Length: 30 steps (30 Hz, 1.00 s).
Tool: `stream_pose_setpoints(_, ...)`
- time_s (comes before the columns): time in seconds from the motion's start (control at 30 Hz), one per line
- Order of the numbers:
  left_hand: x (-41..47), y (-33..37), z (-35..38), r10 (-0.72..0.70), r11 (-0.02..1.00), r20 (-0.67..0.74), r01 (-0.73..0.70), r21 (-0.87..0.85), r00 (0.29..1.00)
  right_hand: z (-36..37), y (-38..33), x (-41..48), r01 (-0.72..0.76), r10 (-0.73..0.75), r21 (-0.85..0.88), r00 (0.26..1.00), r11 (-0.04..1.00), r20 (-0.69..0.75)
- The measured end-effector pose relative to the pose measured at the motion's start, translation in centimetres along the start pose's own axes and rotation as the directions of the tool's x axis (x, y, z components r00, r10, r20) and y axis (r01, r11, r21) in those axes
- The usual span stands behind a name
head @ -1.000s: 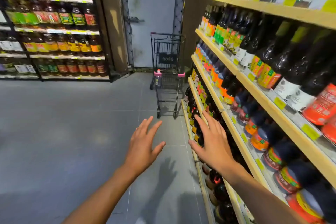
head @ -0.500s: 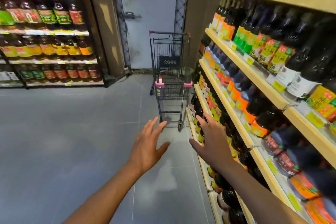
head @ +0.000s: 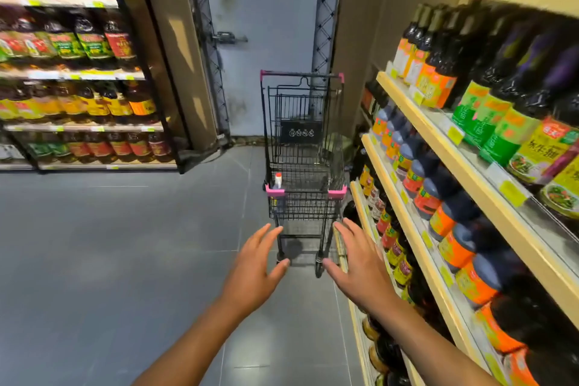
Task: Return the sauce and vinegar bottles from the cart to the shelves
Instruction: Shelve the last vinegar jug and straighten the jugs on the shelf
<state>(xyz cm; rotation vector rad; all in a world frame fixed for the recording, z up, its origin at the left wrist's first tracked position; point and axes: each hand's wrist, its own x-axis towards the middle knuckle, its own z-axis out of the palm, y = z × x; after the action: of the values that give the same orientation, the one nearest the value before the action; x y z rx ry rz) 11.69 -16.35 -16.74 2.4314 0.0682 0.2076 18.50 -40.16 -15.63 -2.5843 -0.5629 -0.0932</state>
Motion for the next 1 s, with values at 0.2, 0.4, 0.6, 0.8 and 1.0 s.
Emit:
stream_pose_setpoints(0.2,11.6,-3.0,0.9,-0.050,0.998,0.003,0.050,-0.031,0.999,2.4,2.9,12.0,-0.022,0.018,0.062,0.998,0.998,0.060)
stream_pose_setpoints(0.4,22.9,-7.6,1.6,-0.073,0.994,0.035,0.075,-0.073,0.997,6.2,4.4,23.4,-0.109,0.098,0.082,0.987,0.991,0.127)
stream_pose_setpoints(0.6,33.4,-13.0,2.4,-0.190,0.977,0.124,0.200,-0.072,0.974,10.9,6.0,34.4,-0.199,0.169,0.100,0.955,0.975,0.246)
stream_pose_setpoints(0.8,40.5,-16.9,4.8,-0.288,0.949,0.200,0.307,-0.075,0.937,16.4,8.0,43.2,-0.283,0.216,0.123,0.896,0.951,0.389)
stream_pose_setpoints(1.0,45.7,-20.2,8.7,-0.428,0.885,0.217,0.456,-0.099,0.878,23.6,10.9,51.3,-0.430,0.283,0.167,0.794,0.887,0.538)
